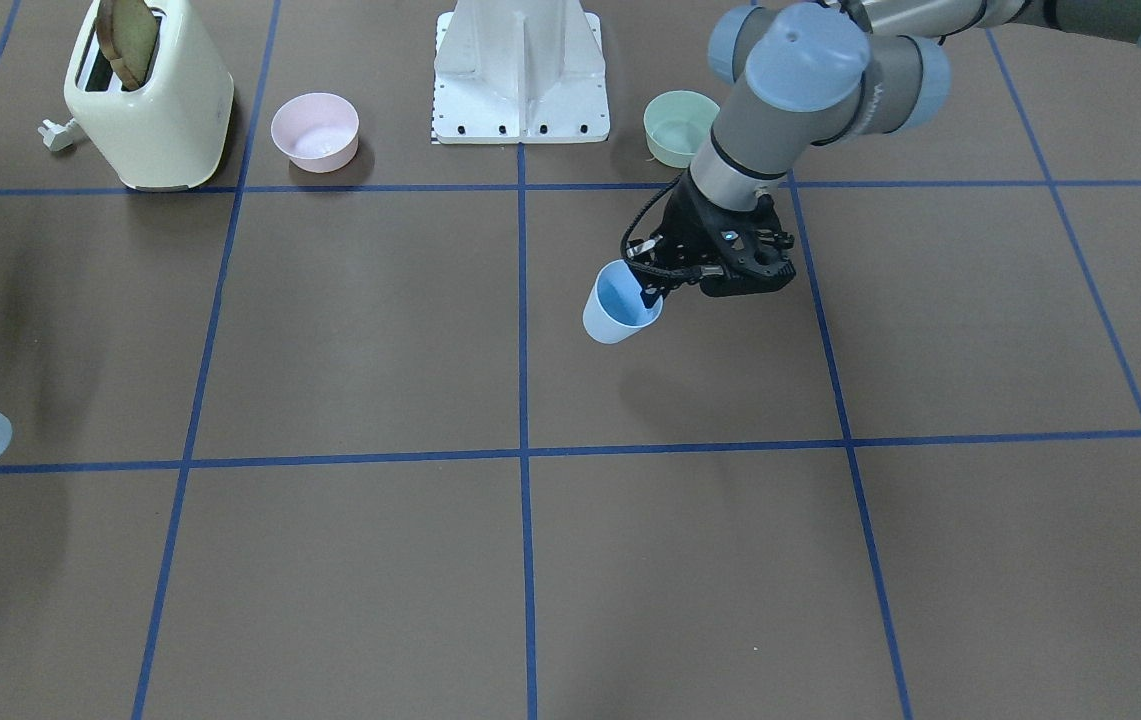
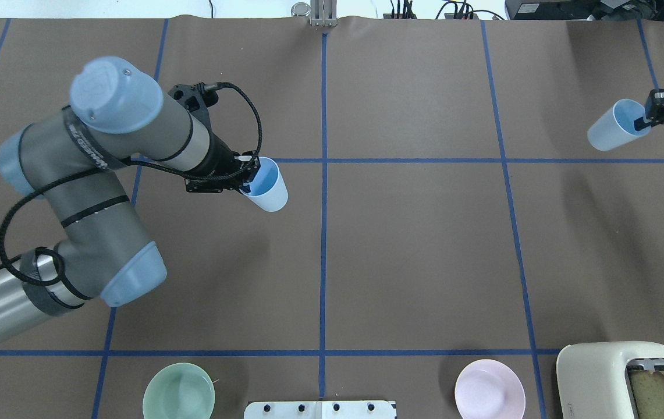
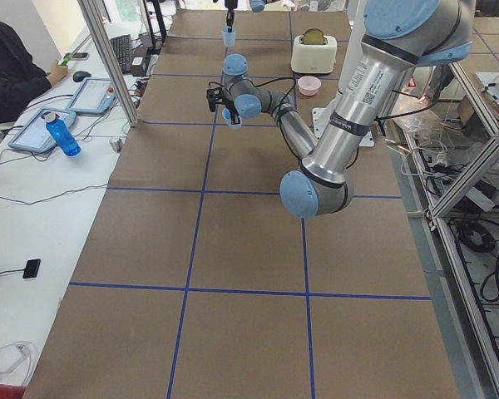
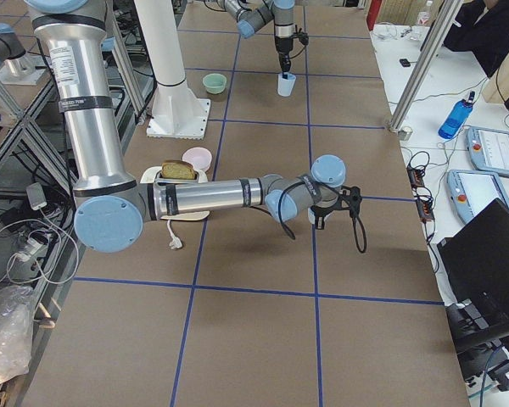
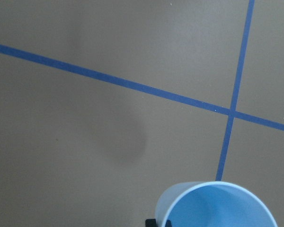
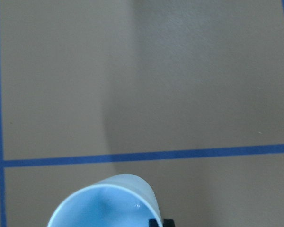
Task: Stack blue cups with both arms
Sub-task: 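Lower the left gripper's cup at the table center while the right gripper lifts its cup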
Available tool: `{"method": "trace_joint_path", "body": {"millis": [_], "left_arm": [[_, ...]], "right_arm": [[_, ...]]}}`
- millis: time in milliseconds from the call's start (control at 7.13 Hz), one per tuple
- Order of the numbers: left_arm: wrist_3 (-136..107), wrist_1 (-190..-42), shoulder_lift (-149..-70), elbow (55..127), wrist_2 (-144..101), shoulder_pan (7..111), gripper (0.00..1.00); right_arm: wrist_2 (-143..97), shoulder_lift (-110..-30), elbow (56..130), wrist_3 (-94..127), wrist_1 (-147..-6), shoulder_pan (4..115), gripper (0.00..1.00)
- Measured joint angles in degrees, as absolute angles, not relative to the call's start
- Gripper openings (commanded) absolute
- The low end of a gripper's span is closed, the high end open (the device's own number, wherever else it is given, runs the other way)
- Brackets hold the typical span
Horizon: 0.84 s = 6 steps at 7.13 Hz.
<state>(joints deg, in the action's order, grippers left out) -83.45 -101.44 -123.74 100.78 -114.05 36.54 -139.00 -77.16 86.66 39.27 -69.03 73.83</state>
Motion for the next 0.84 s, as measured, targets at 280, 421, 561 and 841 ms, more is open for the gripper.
{"method": "trace_joint_path", "body": {"millis": [280,421,561,841], "left_arm": [[-86.47,-101.42,-127.72,96.98,-109.1,31.7,0.0],[-87.45,-101.53,-128.81,95.84,-107.6,30.19,0.0],[-87.89,-101.57,-129.38,95.09,-106.48,29.11,0.0],[-88.09,-101.6,-129.88,94.12,-104.65,27.36,0.0]], "right_arm": [[-138.81,-70.13,87.25,41.2,-75.08,72.4,0.0],[-138.38,-67.65,87.41,42.65,-76.6,71.64,0.0],[-137.95,-66.14,87.48,43.37,-77.22,71.22,0.0],[-137.27,-64.75,87.52,43.79,-77.49,70.78,0.0]]}}
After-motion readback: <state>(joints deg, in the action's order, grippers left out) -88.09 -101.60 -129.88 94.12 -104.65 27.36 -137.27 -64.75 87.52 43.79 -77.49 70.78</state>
